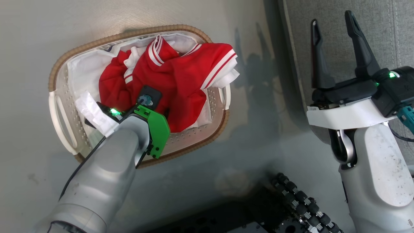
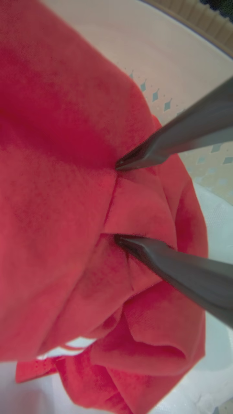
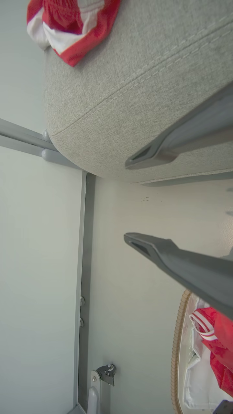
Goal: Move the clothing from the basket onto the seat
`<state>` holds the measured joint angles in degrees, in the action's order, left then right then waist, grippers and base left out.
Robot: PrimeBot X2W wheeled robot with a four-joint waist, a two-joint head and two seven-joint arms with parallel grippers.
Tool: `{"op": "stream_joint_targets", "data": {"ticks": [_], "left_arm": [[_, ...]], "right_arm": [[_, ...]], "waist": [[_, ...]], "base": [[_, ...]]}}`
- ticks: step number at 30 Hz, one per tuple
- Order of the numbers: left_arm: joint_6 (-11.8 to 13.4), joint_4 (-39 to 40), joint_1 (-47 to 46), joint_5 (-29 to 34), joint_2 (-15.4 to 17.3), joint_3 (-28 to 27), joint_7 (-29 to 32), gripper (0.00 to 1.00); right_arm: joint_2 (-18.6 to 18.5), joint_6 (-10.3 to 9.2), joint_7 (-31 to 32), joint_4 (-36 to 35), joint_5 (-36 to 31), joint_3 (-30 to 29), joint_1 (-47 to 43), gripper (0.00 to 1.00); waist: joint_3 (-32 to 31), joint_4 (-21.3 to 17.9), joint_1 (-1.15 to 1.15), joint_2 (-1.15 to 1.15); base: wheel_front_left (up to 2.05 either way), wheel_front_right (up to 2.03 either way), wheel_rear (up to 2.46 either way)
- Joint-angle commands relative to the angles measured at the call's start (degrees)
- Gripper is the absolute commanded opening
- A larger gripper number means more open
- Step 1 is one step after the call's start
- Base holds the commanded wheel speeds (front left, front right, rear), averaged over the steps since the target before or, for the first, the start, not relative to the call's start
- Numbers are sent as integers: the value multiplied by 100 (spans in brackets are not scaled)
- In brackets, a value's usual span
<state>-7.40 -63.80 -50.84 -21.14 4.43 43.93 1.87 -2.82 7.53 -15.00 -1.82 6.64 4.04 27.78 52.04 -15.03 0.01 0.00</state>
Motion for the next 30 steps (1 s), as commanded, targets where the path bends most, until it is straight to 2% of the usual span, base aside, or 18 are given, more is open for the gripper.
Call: {"op": "stream_joint_targets", "data": {"ticks": [1, 4, 5, 6, 7, 8, 19, 30], "left_arm": [[-11, -82, -135, -22, 45, 2, -24, 100], [-10, -210, -231, -35, 33, 17, -41, 100], [-6, -242, -263, -52, 20, 11, -66, 84], [-6, -265, -280, -58, 9, 11, -75, 55], [-6, -281, -296, -70, -8, 24, -109, 17], [-7, -285, -309, -84, -22, 32, -150, 0], [-10, -97, -24, -264, -93, 393, -678, 0], [-11, 367, 411, -464, -123, 959, -1273, 0]], "right_arm": [[-14, -8, -28, -34, 41, 12, 86, 100], [-14, -8, -28, -42, 61, 41, 88, 100], [-14, -8, -28, -39, 71, 48, 92, 100], [-14, -8, -28, -34, 77, 50, 98, 100], [-14, -8, -28, -23, 85, 51, 105, 100], [-13, -8, -28, -13, 86, 51, 107, 100], [-15, -8, -28, 205, 1, -59, 77, 100], [-18, -8, -27, 793, -238, -196, -334, 100]], "waist": [[28, -28, -1, 0], [53, -58, -1, 0], [59, -68, -1, 0], [63, -75, -1, 0], [63, -80, -1, 0], [60, -82, -1, 0], [-374, 130, -1, 0], [-1793, 762, -1, 0]], "base": [[0, 0, 0], [0, 0, 0], [0, 0, 0], [0, 0, 0], [0, 0, 0], [0, 0, 0], [0, 0, 0], [0, 0, 0]]}}
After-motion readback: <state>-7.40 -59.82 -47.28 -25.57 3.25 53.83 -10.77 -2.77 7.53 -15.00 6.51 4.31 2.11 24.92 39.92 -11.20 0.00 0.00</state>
